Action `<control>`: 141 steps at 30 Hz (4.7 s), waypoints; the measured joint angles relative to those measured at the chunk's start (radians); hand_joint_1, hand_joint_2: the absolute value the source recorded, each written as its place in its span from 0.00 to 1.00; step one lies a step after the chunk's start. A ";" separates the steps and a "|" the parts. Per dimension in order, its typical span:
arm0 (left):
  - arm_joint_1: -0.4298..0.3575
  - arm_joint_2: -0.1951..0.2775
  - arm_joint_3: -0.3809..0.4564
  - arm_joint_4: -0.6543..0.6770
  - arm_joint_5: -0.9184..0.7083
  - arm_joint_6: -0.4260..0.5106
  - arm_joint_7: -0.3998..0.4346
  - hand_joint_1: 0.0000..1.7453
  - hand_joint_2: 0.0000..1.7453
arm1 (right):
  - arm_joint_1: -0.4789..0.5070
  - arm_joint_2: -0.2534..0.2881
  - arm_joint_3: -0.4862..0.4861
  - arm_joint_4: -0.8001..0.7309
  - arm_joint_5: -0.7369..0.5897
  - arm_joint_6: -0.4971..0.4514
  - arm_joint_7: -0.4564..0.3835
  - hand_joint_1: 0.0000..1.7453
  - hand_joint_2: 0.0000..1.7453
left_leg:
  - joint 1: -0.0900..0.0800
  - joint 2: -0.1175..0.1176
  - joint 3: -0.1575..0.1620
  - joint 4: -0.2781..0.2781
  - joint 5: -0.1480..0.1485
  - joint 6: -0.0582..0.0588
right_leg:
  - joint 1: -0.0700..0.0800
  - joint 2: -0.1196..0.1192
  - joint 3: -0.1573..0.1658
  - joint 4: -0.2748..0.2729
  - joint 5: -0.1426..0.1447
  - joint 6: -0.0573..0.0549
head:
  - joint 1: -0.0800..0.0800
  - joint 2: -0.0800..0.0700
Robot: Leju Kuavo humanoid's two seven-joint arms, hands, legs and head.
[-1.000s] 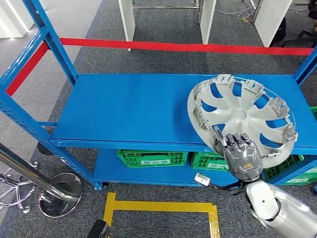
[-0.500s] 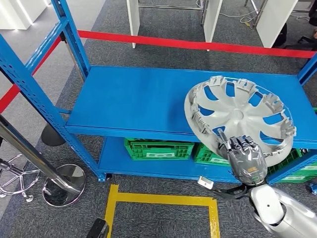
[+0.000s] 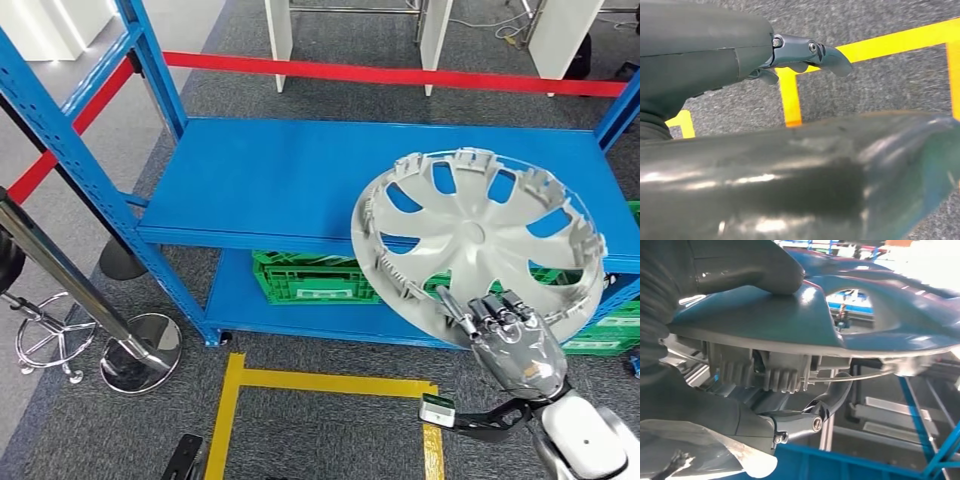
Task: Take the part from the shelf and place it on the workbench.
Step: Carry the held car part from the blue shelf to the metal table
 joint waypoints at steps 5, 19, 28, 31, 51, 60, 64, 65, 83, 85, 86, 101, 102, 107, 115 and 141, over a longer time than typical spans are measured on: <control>-0.014 0.004 0.017 0.000 0.036 0.014 0.071 0.00 0.00 | 0.052 0.106 -0.160 -0.047 0.000 0.000 -0.108 1.00 1.00 | -0.004 -0.001 0.193 -0.282 0.064 0.017 | 0.003 -0.001 -0.036 0.002 0.041 0.018 | 0.001 0.000; 0.002 0.039 0.145 0.000 0.163 0.091 0.199 0.00 0.00 | 0.141 0.160 -0.272 -0.103 0.000 0.000 -0.109 1.00 1.00 | -0.020 0.007 0.028 -0.290 0.193 0.051 | 0.000 0.022 0.096 0.058 -0.070 0.039 | 0.006 0.000; 0.013 0.038 0.149 0.002 0.137 0.097 0.213 0.00 0.00 | 0.169 0.183 -0.298 -0.129 0.000 0.000 -0.121 1.00 1.00 | -0.008 0.007 -0.026 -0.072 0.014 0.007 | 0.005 0.012 0.081 -0.037 -0.040 -0.006 | 0.000 0.000; 0.014 0.032 0.147 0.002 0.130 0.099 0.208 0.00 0.00 | 0.186 0.194 -0.316 -0.138 0.000 0.000 -0.141 1.00 1.00 | -0.004 0.007 0.007 -0.002 0.038 0.007 | 0.010 0.008 0.026 -0.021 -0.007 -0.005 | 0.000 0.000; 0.011 0.015 0.139 0.002 0.117 0.100 0.200 0.00 0.00 | 0.216 0.222 -0.364 -0.161 0.000 0.000 -0.179 1.00 1.00 | -0.020 0.013 0.027 -0.286 0.206 0.041 | 0.000 0.024 0.153 -0.020 -0.098 0.042 | 0.008 0.000; 0.016 0.014 0.133 0.002 0.109 0.100 0.195 0.00 0.00 | 0.225 0.250 -0.396 -0.170 0.000 0.000 -0.240 1.00 1.00 | -0.006 0.010 -0.024 -0.007 0.001 0.002 | 0.009 0.013 0.058 -0.026 -0.025 -0.006 | 0.002 0.000; 0.014 0.014 0.122 0.002 0.097 0.099 0.196 0.00 0.00 | 0.241 0.271 -0.426 -0.188 0.000 0.000 -0.277 1.00 1.00 | -0.010 0.009 0.128 -0.161 0.076 0.025 | 0.018 0.013 -0.008 -0.004 0.010 -0.005 | 0.002 0.000; 0.012 0.014 0.119 0.002 0.092 0.098 0.196 0.00 0.00 | 0.246 0.276 -0.433 -0.192 0.000 0.000 -0.283 1.00 1.00 | -0.012 0.009 0.174 -0.234 0.071 0.033 | 0.019 0.013 -0.017 -0.001 0.019 -0.001 | 0.003 0.000; -0.008 0.007 0.056 0.002 0.040 0.099 0.224 0.00 0.00 | 0.286 0.318 -0.510 -0.220 0.000 0.000 -0.305 1.00 1.00 | -0.022 0.019 0.005 -0.281 0.232 0.036 | -0.003 0.026 0.148 -0.035 -0.104 0.041 | 0.015 0.000; -0.006 0.008 0.052 0.002 0.040 0.099 0.226 0.00 0.00 | 0.286 0.320 -0.511 -0.220 0.000 0.000 -0.305 1.00 1.00 | -0.019 0.017 -0.006 -0.271 0.217 0.027 | -0.004 0.023 0.127 -0.028 -0.090 0.027 | 0.015 0.000; -0.004 0.008 0.050 0.002 0.039 0.100 0.227 0.00 0.00 | 0.286 0.320 -0.512 -0.220 0.000 0.000 -0.305 1.00 1.00 | -0.017 0.016 -0.014 -0.245 0.183 0.021 | -0.005 0.022 0.119 -0.028 -0.082 0.017 | 0.014 0.000; -0.009 0.009 0.024 0.002 0.016 0.084 0.234 0.00 0.00 | 0.281 0.332 -0.512 -0.219 0.000 0.000 -0.306 1.00 1.00 | -0.026 0.014 0.155 -0.341 0.132 0.062 | -0.002 0.021 0.011 0.007 -0.035 0.037 | 0.011 0.000; -0.010 0.009 0.023 0.002 0.015 0.082 0.234 0.00 0.00 | 0.279 0.332 -0.513 -0.219 0.000 0.000 -0.305 1.00 1.00 | -0.023 0.016 0.156 -0.350 0.136 0.065 | -0.001 0.022 -0.010 0.051 -0.063 0.038 | 0.014 0.000; -0.009 0.003 0.014 0.002 0.009 0.071 0.236 0.00 0.00 | 0.274 0.332 -0.512 -0.216 0.000 0.001 -0.304 1.00 1.00 | -0.021 0.017 0.133 -0.327 0.137 0.064 | -0.004 0.024 -0.084 0.235 -0.118 0.054 | 0.017 0.000; -0.007 0.000 0.005 0.002 0.006 0.067 0.237 0.00 0.00 | 0.269 0.332 -0.510 -0.212 0.000 0.001 -0.302 1.00 1.00 | -0.022 0.012 0.087 -0.258 0.122 0.030 | -0.006 0.026 0.021 0.026 -0.036 0.034 | 0.019 0.000; -0.011 -0.003 -0.012 0.002 -0.012 0.065 0.247 0.00 0.00 | 0.255 0.332 -0.511 -0.203 0.000 0.001 -0.294 1.00 1.00 | -0.023 0.016 0.047 -0.289 0.183 0.053 | -0.004 0.024 0.070 0.056 -0.074 0.048 | 0.015 0.000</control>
